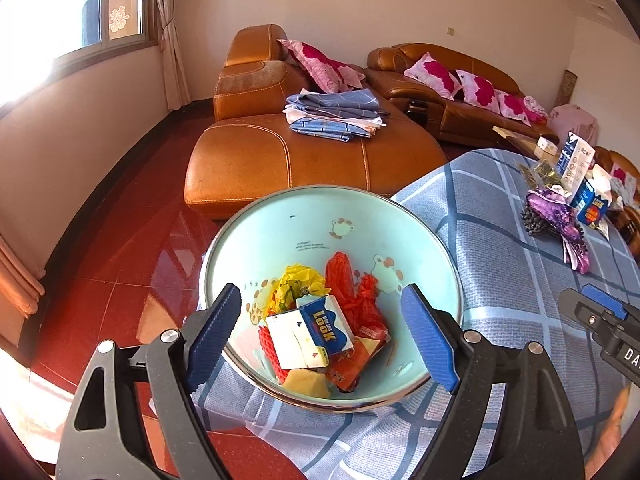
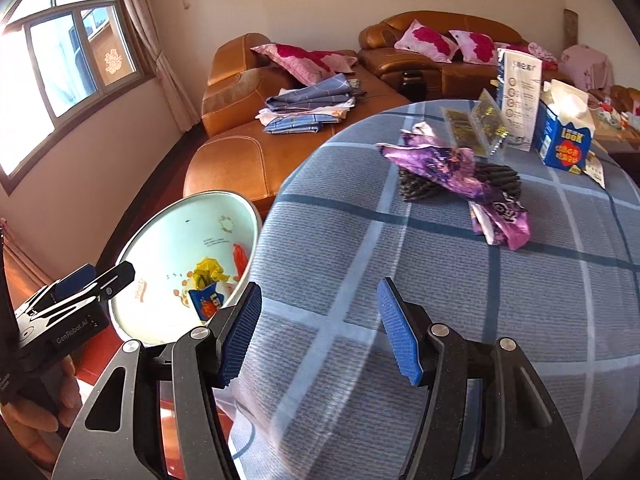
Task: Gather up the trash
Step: 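Move both grippers back toward the purple wrapper on the table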
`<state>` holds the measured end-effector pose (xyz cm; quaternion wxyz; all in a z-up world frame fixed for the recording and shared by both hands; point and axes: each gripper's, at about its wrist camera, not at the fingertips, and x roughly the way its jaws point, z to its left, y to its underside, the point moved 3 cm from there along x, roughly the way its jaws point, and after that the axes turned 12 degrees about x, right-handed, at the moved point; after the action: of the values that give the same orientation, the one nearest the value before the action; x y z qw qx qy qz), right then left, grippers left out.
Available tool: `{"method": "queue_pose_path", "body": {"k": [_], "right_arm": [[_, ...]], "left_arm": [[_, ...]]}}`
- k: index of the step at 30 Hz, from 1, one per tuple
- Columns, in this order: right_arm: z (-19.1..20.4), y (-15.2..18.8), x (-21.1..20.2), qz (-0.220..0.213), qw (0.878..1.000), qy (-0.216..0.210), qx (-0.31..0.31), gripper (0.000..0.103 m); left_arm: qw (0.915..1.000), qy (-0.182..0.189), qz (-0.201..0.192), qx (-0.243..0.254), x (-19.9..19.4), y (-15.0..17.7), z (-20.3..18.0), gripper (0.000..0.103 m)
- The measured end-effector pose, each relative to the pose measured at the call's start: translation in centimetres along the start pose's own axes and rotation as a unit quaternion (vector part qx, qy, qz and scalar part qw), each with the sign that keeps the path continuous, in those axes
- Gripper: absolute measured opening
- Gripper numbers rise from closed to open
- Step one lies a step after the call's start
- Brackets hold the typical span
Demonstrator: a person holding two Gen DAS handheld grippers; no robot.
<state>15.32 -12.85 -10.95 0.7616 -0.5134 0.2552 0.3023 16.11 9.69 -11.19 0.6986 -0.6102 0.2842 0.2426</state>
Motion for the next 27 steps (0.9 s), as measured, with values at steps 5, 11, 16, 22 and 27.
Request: {"method": "queue_pose_path", "body": {"k": [5, 11, 16, 22, 27], "right_arm": [[-4.4, -0.3, -1.2, -0.009, 0.999, 0.027, 0.042, 0.06], [-7.4, -0.6, -2.7, -0.021, 0.996, 0.042, 0.069, 0.059], [-8.8, -0.5, -3.6, -0.027, 0.995, 0.05, 0.077, 0.059], [-10.8, -0.6, -4.3, -0.031, 0.994, 0.054, 0.094, 0.056], [-12.1, -1.2, -4.7, -0.037, 0.993, 0.06, 0.097, 0.056]], "left_arm": [[0.9998, 0.011, 0.011, 0.015, -0.2, 0.2, -2.1, 0.081], [0.9985, 0.039, 0.014, 0.035, -0.9, 0.1, -5.3, 0.081], [0.9973, 0.052, 0.008, 0.051, -1.8, -0.2, -7.4, 0.081], [0.9957, 0.06, 0.0, 0.071, -2.5, -1.1, -9.3, 0.081], [0.9943, 0.066, 0.001, 0.083, -2.3, -1.9, -11.3, 0.081]]}}
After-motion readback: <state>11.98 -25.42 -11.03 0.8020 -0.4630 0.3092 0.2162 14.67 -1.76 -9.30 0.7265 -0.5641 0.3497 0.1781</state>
